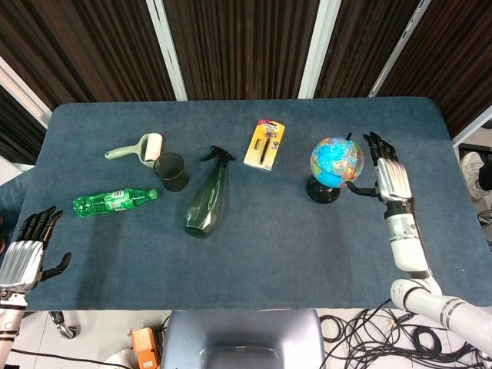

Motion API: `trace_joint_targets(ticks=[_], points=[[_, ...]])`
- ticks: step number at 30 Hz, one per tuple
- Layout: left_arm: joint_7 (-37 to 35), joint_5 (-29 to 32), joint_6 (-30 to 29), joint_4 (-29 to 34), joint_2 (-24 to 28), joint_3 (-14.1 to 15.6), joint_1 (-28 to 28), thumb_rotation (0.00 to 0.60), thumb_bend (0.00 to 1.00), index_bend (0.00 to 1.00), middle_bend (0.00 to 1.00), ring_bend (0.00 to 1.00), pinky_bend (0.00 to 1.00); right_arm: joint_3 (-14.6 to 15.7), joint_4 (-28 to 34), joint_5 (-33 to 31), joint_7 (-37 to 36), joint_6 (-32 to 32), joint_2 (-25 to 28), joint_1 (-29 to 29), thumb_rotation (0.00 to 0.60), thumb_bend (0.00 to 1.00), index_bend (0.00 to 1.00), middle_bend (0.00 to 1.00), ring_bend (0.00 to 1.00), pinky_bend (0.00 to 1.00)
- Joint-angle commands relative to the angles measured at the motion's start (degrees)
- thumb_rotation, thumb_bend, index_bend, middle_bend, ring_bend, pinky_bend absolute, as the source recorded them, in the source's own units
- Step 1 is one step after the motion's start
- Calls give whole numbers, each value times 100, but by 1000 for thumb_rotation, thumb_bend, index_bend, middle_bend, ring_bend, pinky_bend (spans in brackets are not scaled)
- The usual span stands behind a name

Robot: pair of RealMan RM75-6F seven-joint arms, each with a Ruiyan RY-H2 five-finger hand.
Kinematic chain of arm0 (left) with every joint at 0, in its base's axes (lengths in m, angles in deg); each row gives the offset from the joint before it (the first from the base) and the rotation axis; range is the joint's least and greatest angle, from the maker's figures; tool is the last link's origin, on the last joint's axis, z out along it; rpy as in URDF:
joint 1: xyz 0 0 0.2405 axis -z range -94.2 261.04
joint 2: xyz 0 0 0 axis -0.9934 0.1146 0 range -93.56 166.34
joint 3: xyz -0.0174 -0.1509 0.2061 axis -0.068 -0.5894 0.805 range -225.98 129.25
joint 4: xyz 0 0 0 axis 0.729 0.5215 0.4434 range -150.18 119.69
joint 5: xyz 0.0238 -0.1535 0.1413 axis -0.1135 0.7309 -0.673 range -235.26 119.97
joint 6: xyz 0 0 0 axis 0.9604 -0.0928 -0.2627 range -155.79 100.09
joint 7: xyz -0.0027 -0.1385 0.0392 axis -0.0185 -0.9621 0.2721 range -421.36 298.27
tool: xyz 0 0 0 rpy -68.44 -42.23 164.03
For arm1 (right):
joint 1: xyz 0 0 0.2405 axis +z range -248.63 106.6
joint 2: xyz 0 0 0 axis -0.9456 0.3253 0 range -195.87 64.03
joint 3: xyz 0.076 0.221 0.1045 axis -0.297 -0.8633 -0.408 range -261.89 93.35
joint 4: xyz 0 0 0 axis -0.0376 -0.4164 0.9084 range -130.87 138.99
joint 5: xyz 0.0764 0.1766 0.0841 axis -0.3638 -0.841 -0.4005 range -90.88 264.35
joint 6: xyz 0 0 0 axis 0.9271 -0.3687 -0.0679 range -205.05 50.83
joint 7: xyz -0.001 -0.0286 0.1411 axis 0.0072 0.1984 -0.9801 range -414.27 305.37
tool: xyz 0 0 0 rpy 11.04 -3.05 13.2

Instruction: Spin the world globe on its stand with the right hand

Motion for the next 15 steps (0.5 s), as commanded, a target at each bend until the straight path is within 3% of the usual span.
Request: trace_joint_targets(ticks=[1,15], points=[[13,2,24,-1,-9,4,12,600,348,0,0,0,0,11,-164,-39,-61,93,-7,-6,600,134,0,0,0,0],[50,97,118,-49,-38,-24,40,600,347,0,0,0,0,-35,-1144,-222,-236,535,-218,122,600,134,0,0,0,0]])
